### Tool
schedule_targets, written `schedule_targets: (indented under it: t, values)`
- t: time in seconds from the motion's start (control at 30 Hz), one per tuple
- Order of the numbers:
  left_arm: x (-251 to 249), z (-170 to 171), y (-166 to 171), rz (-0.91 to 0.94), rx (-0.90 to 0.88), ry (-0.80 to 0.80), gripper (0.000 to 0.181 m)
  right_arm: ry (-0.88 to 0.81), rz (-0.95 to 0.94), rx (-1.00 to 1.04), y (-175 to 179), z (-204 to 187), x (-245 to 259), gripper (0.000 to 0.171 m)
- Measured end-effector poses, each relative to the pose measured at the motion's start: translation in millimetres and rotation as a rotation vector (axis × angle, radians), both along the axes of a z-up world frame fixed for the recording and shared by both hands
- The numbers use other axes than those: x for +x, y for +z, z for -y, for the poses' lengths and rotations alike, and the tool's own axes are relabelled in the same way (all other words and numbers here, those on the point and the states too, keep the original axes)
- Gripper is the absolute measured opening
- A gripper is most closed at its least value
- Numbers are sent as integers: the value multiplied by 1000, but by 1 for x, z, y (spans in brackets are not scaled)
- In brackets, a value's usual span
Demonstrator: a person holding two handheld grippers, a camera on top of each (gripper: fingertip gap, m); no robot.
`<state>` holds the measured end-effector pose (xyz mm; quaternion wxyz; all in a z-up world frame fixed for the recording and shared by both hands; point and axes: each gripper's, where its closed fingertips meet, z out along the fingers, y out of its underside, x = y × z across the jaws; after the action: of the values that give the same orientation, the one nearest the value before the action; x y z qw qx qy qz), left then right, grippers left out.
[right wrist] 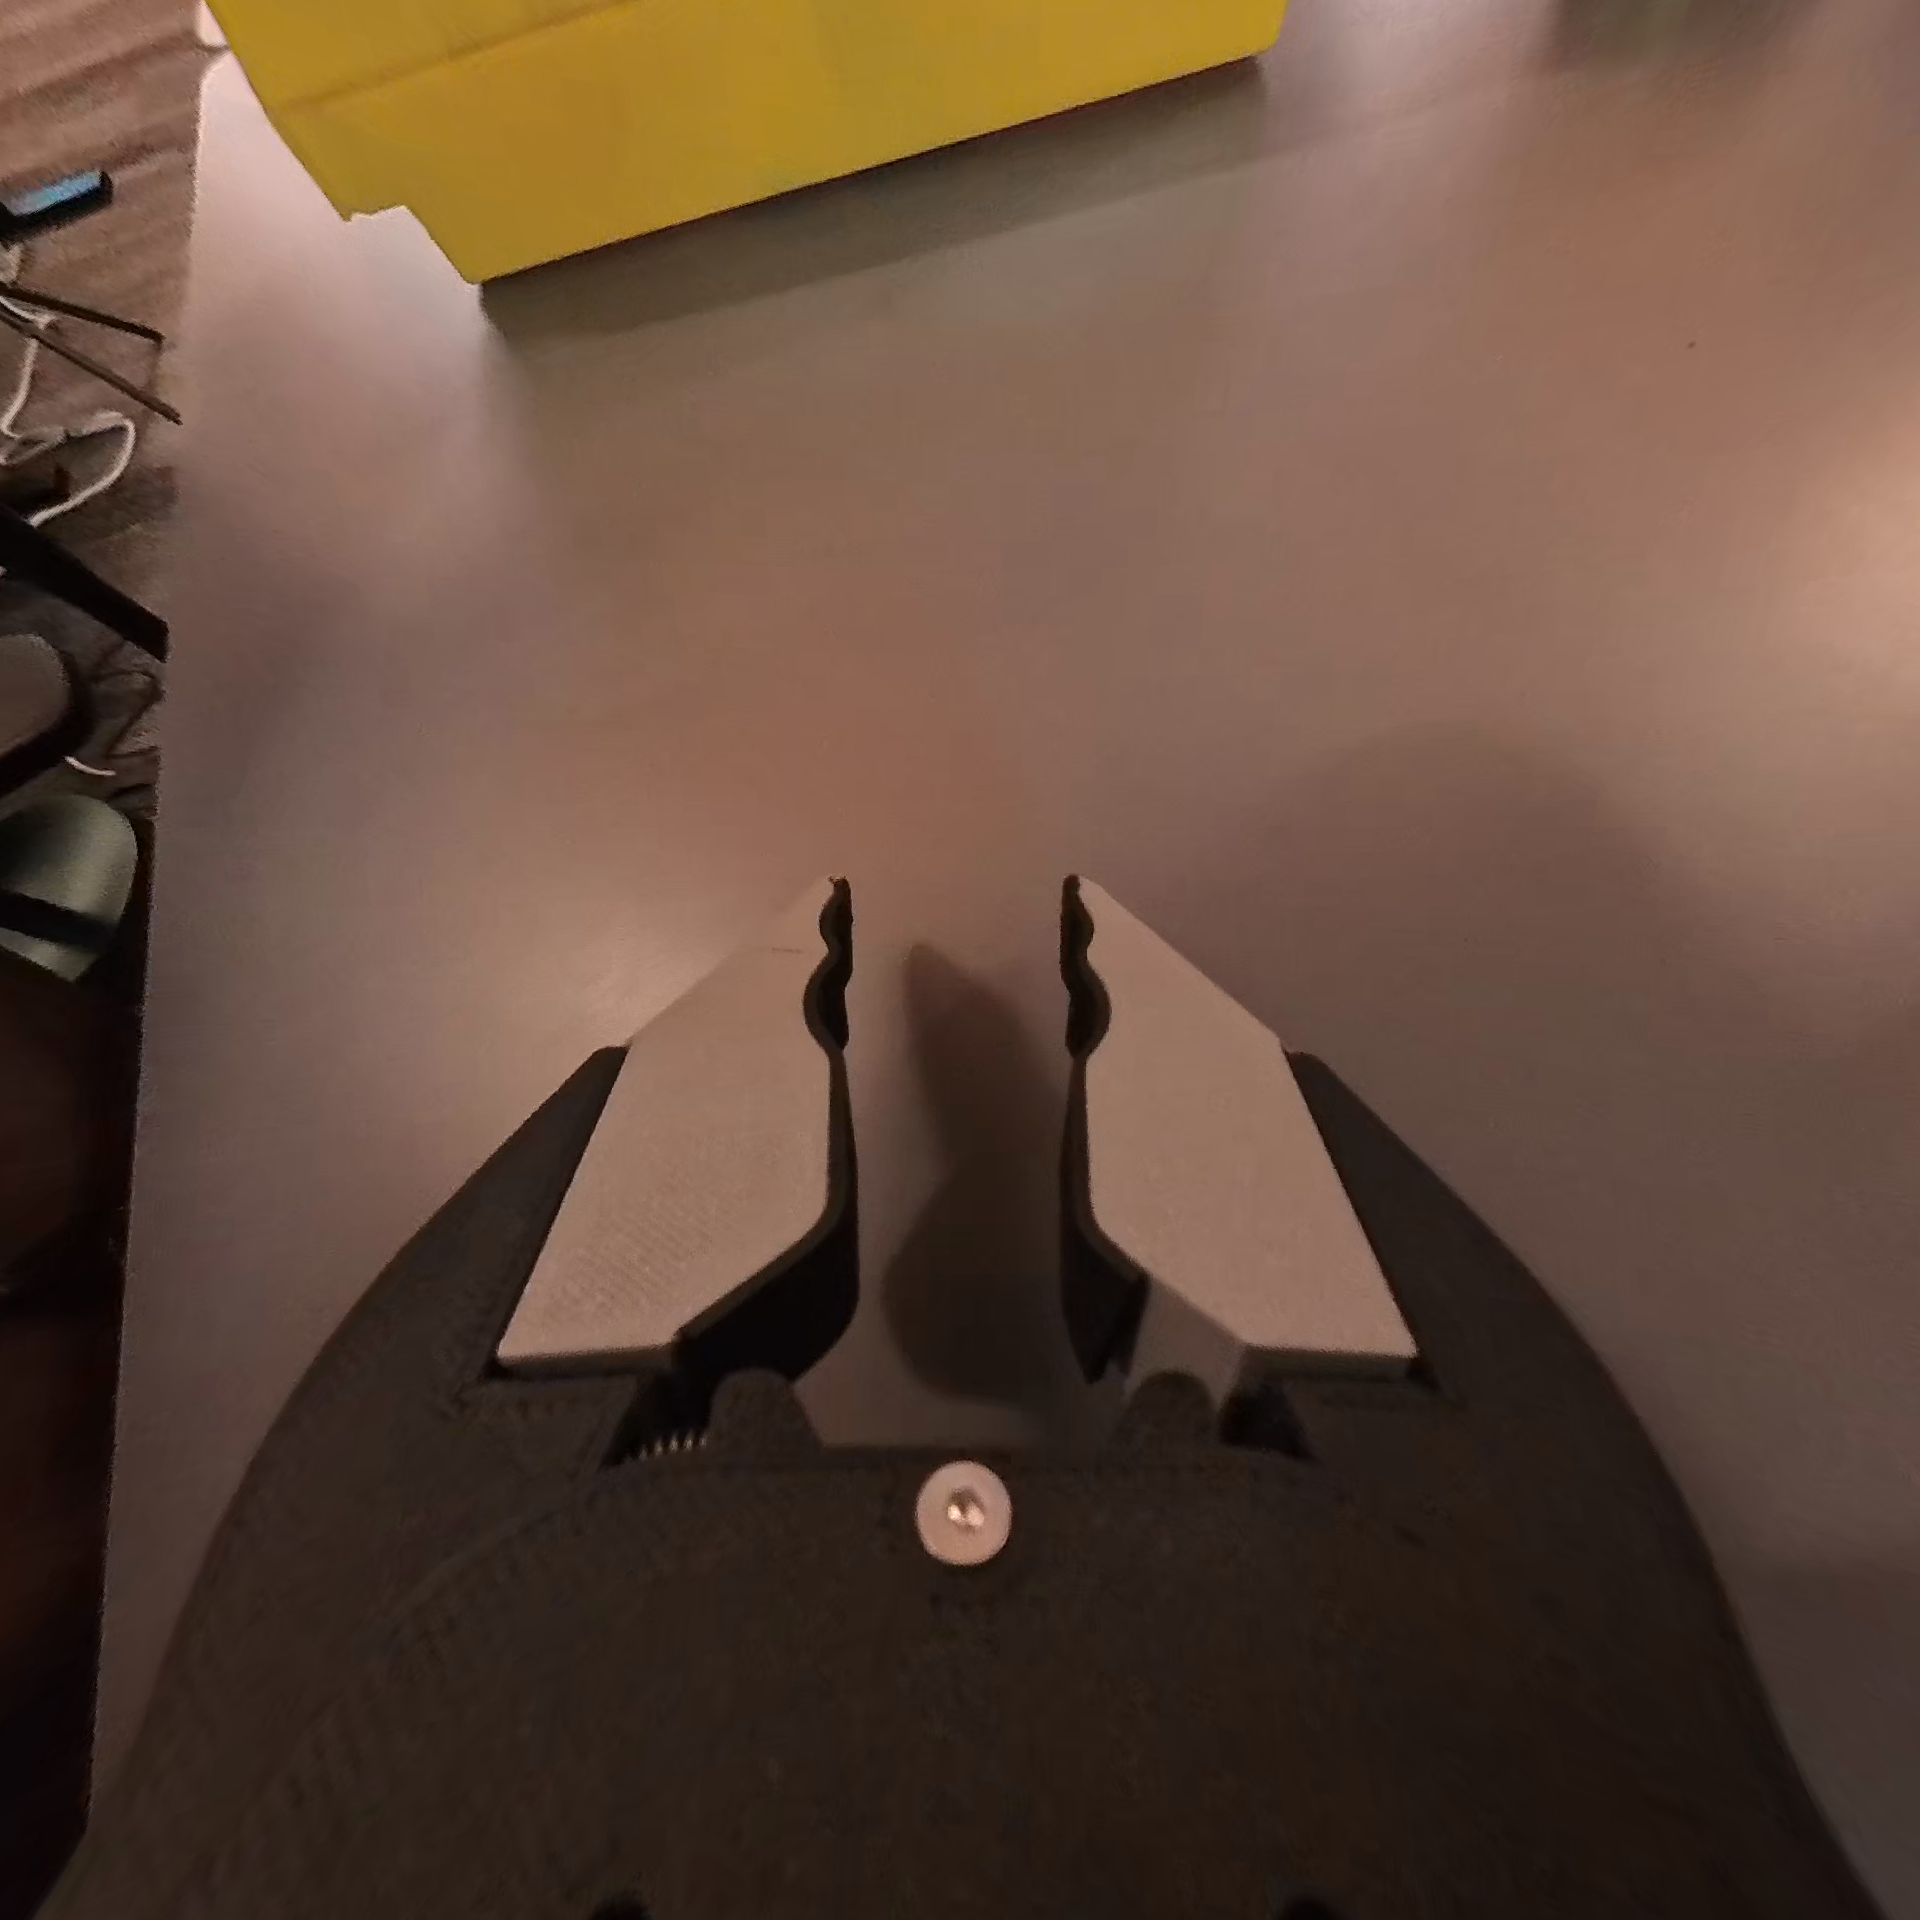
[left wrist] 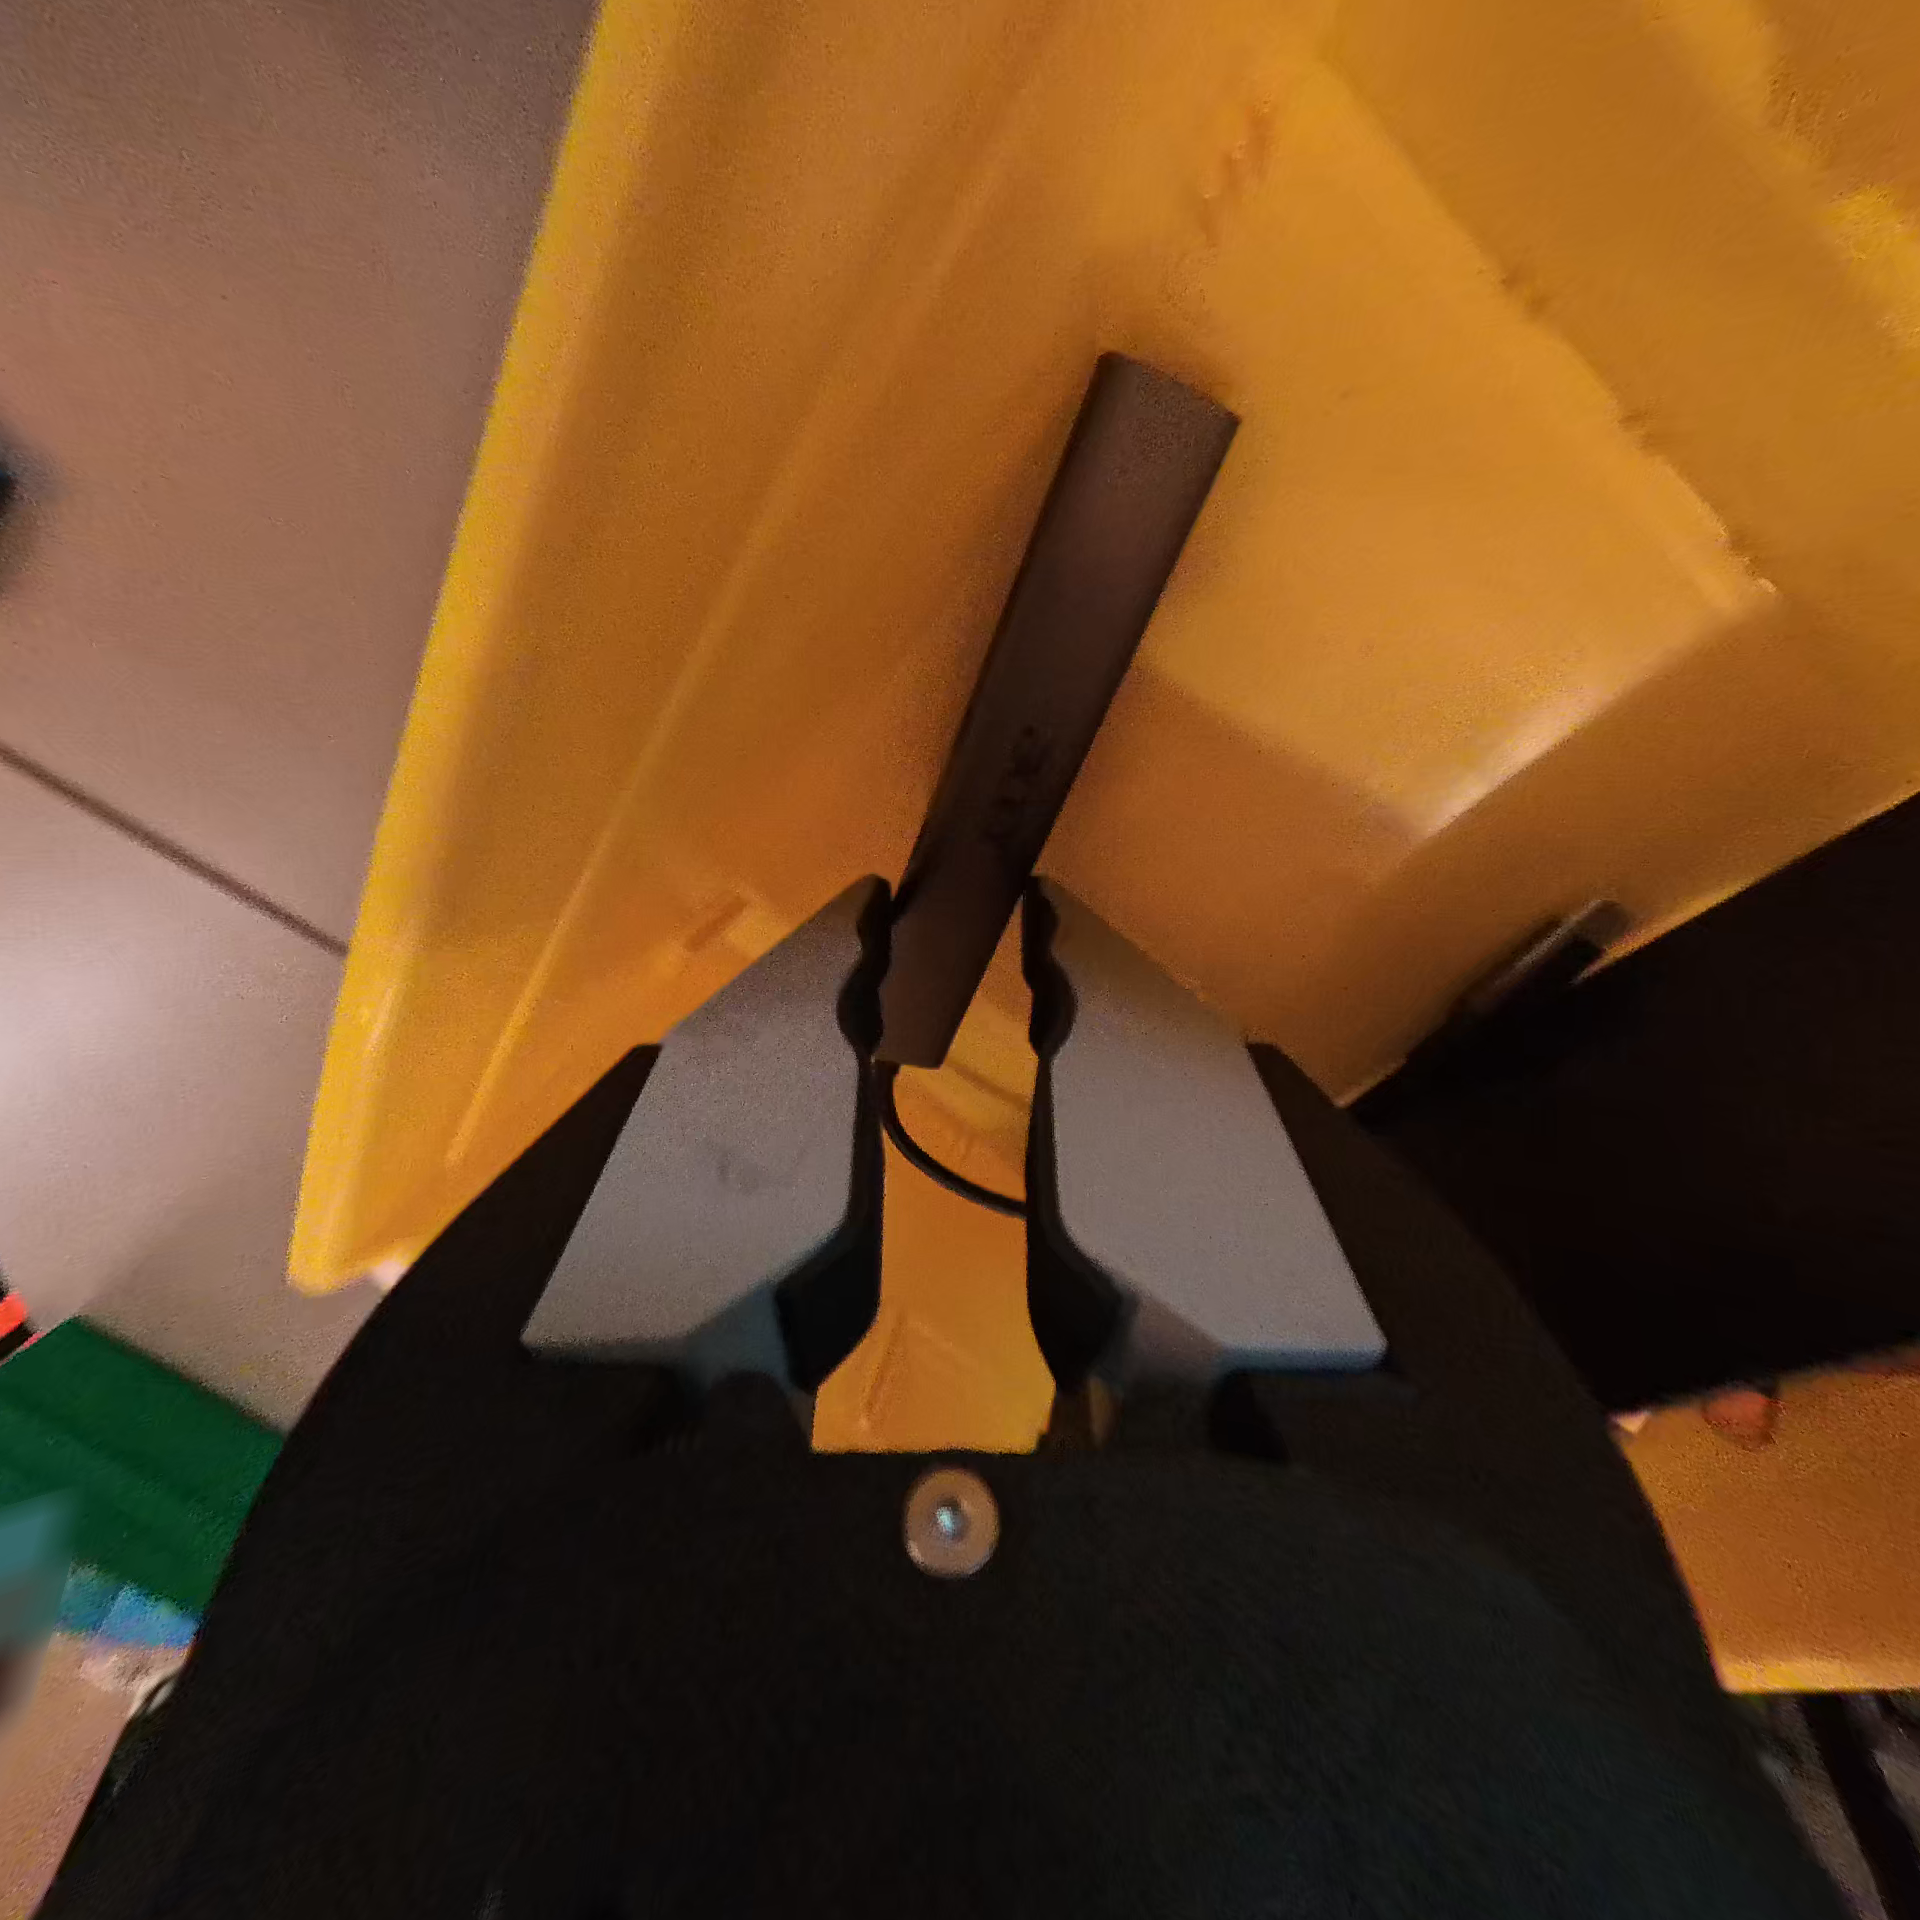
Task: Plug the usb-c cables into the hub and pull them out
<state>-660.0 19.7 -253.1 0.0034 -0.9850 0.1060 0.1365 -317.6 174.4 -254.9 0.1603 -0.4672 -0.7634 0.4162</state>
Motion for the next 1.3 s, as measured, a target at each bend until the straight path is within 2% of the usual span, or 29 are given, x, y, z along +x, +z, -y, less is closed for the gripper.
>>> schedule_targets:
  t: [0.13, 0.27, 0.37, 0.5, 0.63, 0.77, 0.87, 1.0, 1.1, 1.13, 1.17, 1.23, 1.3]
  values:
    - [-4, 4, 53, -205, 85, 23, 22, -5, -11, -23, 3, -1, 3, 35]
    - [-3, 6, 143, -527, 235, 41, 22, -20, -34, -37, 8, -3, 2, 33]
    - [32, -6, 198, -661, 378, 4, 23, 4, -54, -48, 16, 0, 3, 44]
    - [115, -37, 238, -851, 499, -191, 22, 49, -144, -27, 40, 7, 9, 54]
    - [208, -70, 239, -924, 612, -382, 22, 62, -292, 29, 71, 10, 16, 61]
    - [282, -86, 228, -998, 678, -542, 23, 101, -436, -29, 108, 21, 30, 69]
    - [324, -94, 213, -1072, 686, -634, 22, 105, -491, -94, 129, 24, 39, 65]
    - [350, -102, 183, -1119, 646, -675, 22, 127, -508, -143, 140, 26, 45, 66]
    - [360, -110, 168, -1095, 664, -676, 22, 171, -476, -128, 131, 31, 46, 37]
    - [362, -113, 163, -1079, 667, -679, 22, 170, -476, -114, 128, 31, 45, 18]
    - [364, -115, 159, -1066, 665, -684, 22, 172, -478, -100, 125, 30, 45, 6]
    - [360, -118, 150, -1039, 642, -676, 21, 175, -474, -77, 122, 27, 44, 7]
    - [356, -120, 137, -932, 622, -657, 19, 159, -470, -48, 119, 19, 40, 6]
